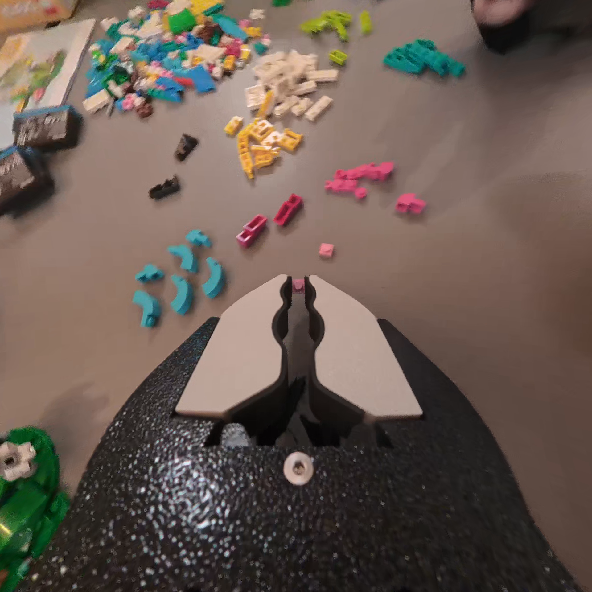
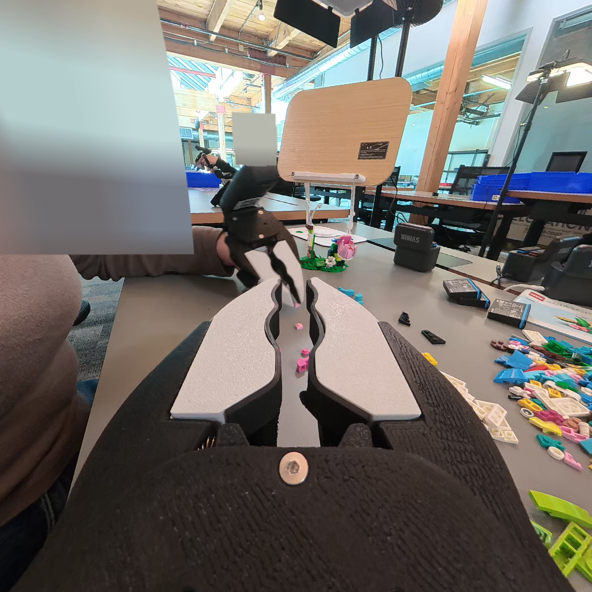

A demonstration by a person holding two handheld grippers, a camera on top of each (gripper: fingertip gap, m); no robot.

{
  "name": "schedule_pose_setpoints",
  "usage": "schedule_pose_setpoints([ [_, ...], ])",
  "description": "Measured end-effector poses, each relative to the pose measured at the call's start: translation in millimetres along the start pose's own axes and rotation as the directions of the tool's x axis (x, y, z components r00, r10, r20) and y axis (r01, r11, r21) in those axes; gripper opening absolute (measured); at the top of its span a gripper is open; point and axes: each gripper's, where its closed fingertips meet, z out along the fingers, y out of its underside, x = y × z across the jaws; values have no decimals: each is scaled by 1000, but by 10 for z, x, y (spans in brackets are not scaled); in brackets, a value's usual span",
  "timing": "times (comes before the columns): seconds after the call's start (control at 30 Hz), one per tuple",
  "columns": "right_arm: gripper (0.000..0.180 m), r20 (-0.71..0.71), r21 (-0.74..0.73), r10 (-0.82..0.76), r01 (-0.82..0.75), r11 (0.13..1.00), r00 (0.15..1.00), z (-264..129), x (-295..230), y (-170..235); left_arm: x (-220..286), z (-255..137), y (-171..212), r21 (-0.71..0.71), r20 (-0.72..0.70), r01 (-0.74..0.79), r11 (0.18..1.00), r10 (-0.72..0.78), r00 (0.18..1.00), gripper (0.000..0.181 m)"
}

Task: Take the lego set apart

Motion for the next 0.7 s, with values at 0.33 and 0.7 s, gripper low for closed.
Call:
schedule_pose_setpoints([
  [0.33,12,1,-6,-3,3,1000,1000,4,-3,7,246,149,-17,-45,-112,37,998,-42,993,31],
  [0.7,12,-472,150,-244,350,925,847,-381,421,-487,-64,-561,-425,386,218,-98,917,13,976,13],
])
